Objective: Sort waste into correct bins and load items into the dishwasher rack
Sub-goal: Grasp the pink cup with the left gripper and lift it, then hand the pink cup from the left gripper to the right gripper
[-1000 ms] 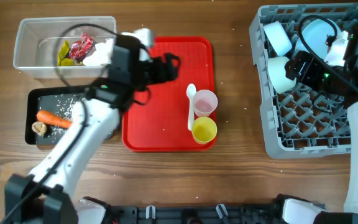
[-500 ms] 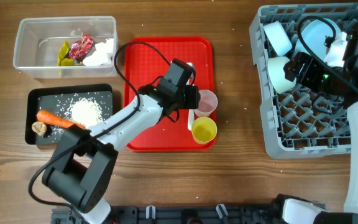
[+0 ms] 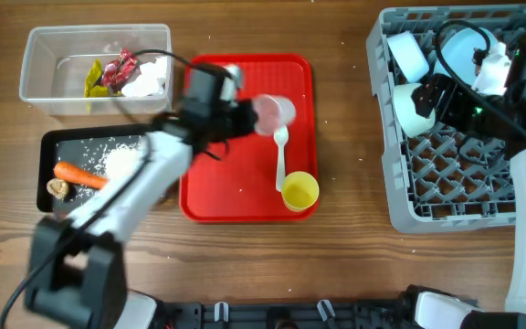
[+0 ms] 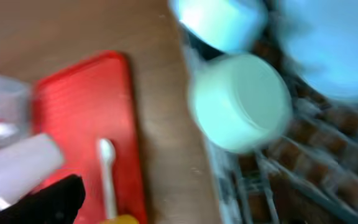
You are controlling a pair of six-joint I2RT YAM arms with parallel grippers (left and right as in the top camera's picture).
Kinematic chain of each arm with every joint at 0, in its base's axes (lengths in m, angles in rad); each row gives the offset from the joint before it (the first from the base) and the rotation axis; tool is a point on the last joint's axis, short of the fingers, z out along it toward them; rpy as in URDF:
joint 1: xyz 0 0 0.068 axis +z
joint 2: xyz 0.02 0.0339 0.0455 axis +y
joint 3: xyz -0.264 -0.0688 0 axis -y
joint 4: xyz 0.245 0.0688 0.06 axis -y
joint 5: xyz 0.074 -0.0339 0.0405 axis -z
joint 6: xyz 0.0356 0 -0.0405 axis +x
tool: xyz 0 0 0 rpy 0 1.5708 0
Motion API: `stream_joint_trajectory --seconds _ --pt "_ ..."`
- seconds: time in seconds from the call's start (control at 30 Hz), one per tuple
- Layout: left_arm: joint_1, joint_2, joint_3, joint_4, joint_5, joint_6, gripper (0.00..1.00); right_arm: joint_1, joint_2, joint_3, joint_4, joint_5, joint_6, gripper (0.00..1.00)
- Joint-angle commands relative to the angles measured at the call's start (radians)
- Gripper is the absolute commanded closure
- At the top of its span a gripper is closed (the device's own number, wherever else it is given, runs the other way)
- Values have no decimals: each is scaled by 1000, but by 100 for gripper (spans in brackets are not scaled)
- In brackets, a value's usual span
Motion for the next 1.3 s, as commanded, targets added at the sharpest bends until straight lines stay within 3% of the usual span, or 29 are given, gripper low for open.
stream_joint_trajectory --seconds 0.0,0.07,0.13,0.23,0.4,0.63,1.1,1.27 --pt "226 -61 7 25 636 64 96 26 -5 -71 108 -321 -100 0" --pt "317 -49 7 37 894 119 96 69 -2 -164 296 -582 -98 0" --pt "343 -38 6 37 1019 187 96 132 8 -242 508 -784 -61 0" --pt "320 -27 6 38 1047 223 96 256 27 -304 763 -855 55 0" --pt "250 -26 6 42 1044 267 96 404 49 -307 963 -854 131 0" --pt "245 -26 6 67 1038 265 96 452 106 -311 990 -860 138 1" --pt "245 -26 6 67 1003 262 96 535 190 -311 1114 -970 161 39" --pt "245 -26 6 67 992 262 95 539 190 -311 1131 -970 168 45"
